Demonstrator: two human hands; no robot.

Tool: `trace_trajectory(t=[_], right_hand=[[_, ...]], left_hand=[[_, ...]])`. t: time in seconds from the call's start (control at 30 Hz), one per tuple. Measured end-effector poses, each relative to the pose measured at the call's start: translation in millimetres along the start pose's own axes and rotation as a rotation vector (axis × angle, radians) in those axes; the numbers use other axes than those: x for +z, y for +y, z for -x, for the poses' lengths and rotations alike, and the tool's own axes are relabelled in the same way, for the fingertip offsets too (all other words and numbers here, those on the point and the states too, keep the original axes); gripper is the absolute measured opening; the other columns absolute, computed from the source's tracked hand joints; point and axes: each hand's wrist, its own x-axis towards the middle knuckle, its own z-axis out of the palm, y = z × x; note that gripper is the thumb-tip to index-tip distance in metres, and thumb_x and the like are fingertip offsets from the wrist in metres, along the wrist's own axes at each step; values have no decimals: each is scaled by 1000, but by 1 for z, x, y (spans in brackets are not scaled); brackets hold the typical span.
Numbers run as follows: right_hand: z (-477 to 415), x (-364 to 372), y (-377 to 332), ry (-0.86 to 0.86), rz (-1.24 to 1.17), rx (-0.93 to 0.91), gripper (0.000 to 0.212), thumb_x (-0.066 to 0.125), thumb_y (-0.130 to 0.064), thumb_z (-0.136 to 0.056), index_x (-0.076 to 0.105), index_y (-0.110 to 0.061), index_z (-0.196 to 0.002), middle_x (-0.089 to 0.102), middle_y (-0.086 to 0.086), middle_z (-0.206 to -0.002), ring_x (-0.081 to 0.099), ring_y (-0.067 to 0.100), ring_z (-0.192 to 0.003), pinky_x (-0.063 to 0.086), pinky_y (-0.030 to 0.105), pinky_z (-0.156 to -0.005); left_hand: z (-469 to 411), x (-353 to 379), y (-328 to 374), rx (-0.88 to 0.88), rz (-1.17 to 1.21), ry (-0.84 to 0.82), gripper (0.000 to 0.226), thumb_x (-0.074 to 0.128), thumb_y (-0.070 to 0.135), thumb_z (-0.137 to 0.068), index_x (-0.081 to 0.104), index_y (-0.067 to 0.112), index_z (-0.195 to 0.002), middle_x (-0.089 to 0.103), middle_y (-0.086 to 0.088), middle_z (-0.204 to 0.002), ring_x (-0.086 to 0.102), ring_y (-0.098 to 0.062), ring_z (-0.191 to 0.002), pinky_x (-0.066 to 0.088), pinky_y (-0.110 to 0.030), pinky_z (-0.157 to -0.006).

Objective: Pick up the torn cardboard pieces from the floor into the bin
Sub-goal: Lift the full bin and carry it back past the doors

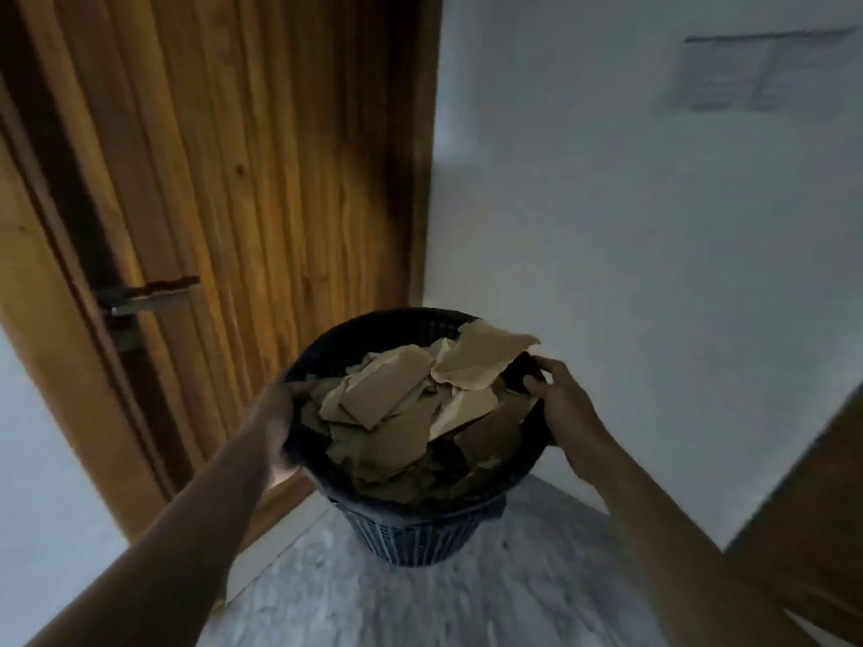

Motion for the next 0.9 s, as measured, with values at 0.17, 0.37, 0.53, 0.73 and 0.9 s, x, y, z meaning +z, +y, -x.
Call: trace_trajectory(t=[0.17,0.37,0.53,0.73,0.9], right_hand=[[-6,-155,17,271,-89,53,25,49,-17,-106,54,-25,-129,61,-2,-104,61,14,-82,46,27,-62],[-2,-326,53,579,-172,75,29,51,-10,-104,51,-23,-130,62,2,-112,60,14,-88,49,31,-72],[32,-451,81,836,-259,117,38,51,-3,-103,47,-13,-139,55,14,-133,58,23,-101,49,27,-68],[78,-563,116,1119,-138,178,42,51,-12,-104,46,-15,-145,54,7,-141,53,23,-125,45,33,-96],[127,-635,137,1408,-144,226,34,52,-21,-104,50,-29,-136,62,6,-128,62,22,-106,54,45,-94]], left_hand=[[-29,174,-40,-61,-97,-306,34,52,17,-99,66,3,-127,72,-18,-99,67,-38,-94,55,-43,-75],[-38,375,-113,-110,-160,-569,40,55,6,-95,64,17,-132,70,-22,-120,67,-44,-108,57,-50,-83],[-5,528,-181,-188,-258,-819,39,51,3,-95,64,15,-130,72,-21,-115,69,-41,-101,57,-47,-79],[44,680,-262,-323,-350,-1075,41,49,3,-97,63,16,-134,68,-22,-122,67,-42,-106,56,-46,-81],[113,801,-324,-450,-490,-1284,31,39,22,-108,67,11,-115,70,-21,-112,66,-39,-100,52,-48,-80]])
